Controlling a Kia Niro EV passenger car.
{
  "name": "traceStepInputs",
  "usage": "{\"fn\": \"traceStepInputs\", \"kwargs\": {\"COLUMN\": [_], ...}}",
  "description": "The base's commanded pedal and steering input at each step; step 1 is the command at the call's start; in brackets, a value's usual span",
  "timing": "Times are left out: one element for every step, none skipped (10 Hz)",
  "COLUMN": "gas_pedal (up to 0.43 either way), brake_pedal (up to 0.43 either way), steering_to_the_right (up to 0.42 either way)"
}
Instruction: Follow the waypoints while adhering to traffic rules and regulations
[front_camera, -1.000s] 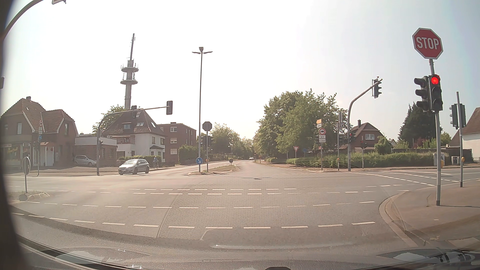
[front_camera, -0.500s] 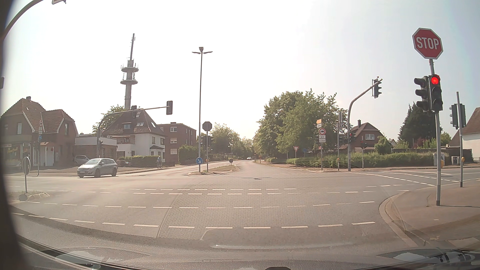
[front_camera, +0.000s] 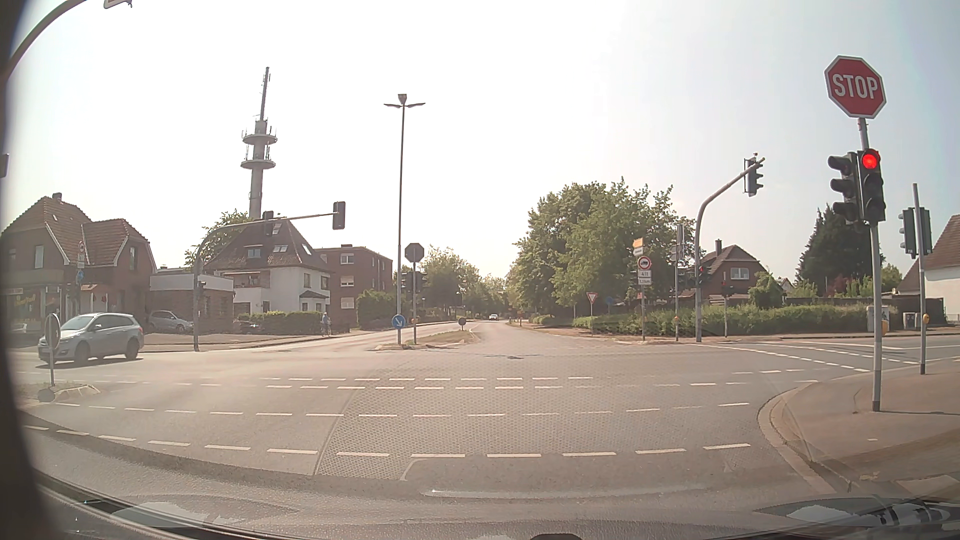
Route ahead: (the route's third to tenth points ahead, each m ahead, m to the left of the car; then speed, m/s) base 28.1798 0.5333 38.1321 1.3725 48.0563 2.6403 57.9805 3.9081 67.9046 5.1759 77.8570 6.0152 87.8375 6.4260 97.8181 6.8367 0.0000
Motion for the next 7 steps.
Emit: {"fn": "traceStepInputs", "kwargs": {"gas_pedal": [0.0, 0.0, 0.0, 0.0, 0.0, 0.0, 0.0], "brake_pedal": [0.213, 0.213, 0.213, 0.213, 0.213, 0.213, 0.213], "steering_to_the_right": [-0.002, -0.002, -0.001, -0.002, -0.002, -0.002, -0.002]}}
